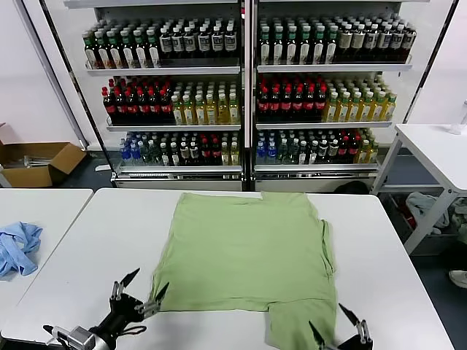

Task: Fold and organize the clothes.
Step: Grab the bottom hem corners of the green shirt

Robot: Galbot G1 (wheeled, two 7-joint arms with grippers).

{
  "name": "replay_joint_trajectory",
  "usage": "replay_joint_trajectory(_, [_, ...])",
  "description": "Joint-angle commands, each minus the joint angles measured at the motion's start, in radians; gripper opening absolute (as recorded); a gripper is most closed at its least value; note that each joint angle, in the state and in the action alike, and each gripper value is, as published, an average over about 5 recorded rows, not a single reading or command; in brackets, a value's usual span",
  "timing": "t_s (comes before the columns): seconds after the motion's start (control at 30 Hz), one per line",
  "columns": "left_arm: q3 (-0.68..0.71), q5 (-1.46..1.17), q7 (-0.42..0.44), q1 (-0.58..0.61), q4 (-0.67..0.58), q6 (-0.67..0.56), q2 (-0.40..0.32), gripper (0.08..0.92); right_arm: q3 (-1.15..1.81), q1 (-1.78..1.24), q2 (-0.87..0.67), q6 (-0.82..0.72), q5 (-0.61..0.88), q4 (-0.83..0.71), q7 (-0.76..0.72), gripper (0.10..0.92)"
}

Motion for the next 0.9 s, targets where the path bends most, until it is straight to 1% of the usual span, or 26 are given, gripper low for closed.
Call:
replay_joint_trajectory(0.03, [0.016, -0.011, -0.033, 0.049, -0.018, 0.090, 0.049, 0.823, -0.024, -0.060, -0.018, -0.011, -0.023, 0.009, 0.013, 0.823])
replay_joint_trajectory(0.2, [0.016, -0.020, -0.032, 0.037, -0.008, 0.091, 0.041, 0.823, -0.011, -0.077, -0.021, -0.022, -0.006, 0.009, 0.027, 0.822])
replay_joint_trajectory(0.3, [0.018, -0.031, -0.032, 0.026, 0.003, 0.092, 0.039, 0.823, -0.001, -0.080, -0.022, -0.023, 0.002, -0.006, 0.030, 0.791])
replay_joint_trajectory(0.4, [0.023, -0.036, -0.029, 0.019, 0.010, 0.094, 0.039, 0.823, 0.002, -0.080, -0.024, -0.019, 0.005, -0.020, 0.032, 0.715])
replay_joint_trajectory(0.73, [0.052, -0.037, -0.011, 0.020, 0.007, 0.101, 0.022, 0.821, -0.002, -0.067, -0.022, -0.018, 0.026, -0.026, 0.039, 0.420])
replay_joint_trajectory(0.83, [0.057, -0.044, -0.018, 0.018, 0.009, 0.109, 0.023, 0.781, -0.001, -0.061, -0.024, -0.018, 0.034, -0.033, 0.040, 0.333])
replay_joint_trajectory(0.9, [0.062, -0.049, -0.022, 0.017, 0.009, 0.113, 0.022, 0.724, -0.002, -0.058, -0.024, -0.017, 0.040, -0.032, 0.039, 0.282])
